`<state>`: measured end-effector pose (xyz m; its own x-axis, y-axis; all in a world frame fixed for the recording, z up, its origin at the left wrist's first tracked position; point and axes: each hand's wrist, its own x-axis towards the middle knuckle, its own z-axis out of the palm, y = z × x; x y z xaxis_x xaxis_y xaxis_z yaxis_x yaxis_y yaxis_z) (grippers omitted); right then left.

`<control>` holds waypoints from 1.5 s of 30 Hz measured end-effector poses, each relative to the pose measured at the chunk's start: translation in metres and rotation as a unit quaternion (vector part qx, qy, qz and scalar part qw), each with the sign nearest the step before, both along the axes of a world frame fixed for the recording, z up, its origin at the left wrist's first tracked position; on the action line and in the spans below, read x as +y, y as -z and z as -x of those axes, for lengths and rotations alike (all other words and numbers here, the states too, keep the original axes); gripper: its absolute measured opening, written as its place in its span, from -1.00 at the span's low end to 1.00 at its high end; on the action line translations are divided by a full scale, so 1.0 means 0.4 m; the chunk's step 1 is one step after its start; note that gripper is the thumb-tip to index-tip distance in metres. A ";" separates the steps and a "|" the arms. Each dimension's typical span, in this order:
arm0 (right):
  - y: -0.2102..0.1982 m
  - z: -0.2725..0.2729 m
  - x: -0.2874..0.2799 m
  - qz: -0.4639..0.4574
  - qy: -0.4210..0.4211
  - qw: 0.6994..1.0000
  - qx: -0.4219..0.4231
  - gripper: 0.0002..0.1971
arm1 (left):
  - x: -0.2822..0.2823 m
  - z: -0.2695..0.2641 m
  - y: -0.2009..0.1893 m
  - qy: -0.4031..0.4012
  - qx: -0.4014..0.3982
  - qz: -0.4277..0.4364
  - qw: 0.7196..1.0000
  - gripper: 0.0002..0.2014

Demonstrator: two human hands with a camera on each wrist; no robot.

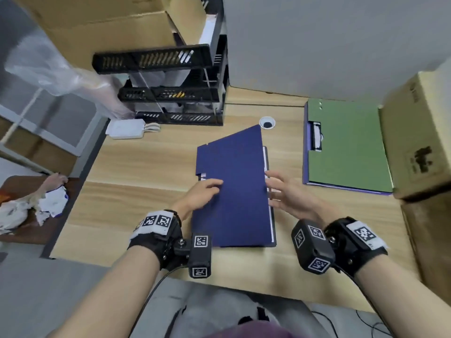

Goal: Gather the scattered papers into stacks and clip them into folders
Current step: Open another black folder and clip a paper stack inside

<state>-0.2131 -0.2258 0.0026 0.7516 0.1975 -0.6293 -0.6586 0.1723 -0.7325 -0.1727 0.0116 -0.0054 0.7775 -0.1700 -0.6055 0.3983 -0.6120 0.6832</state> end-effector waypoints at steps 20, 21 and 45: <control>0.139 0.086 0.077 0.167 0.114 0.971 0.126 -0.77 | 0.159 0.058 0.165 -0.176 0.094 -0.003 0.980 -0.61; 0.144 0.091 0.083 0.166 0.127 0.969 0.130 -0.81 | 0.172 0.059 0.172 -0.169 0.100 0.005 0.980 -0.62; 0.030 0.097 -0.063 0.074 0.304 0.950 0.006 -0.90 | -0.086 -0.143 -0.026 -0.145 0.019 0.340 0.929 -0.72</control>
<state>-0.2517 -0.2509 -0.0093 0.6913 -0.3607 -0.6261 -0.4793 0.4195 -0.7709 -0.1154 -0.0226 0.0049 0.8308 -0.3096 -0.4626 0.5108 0.0936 0.8546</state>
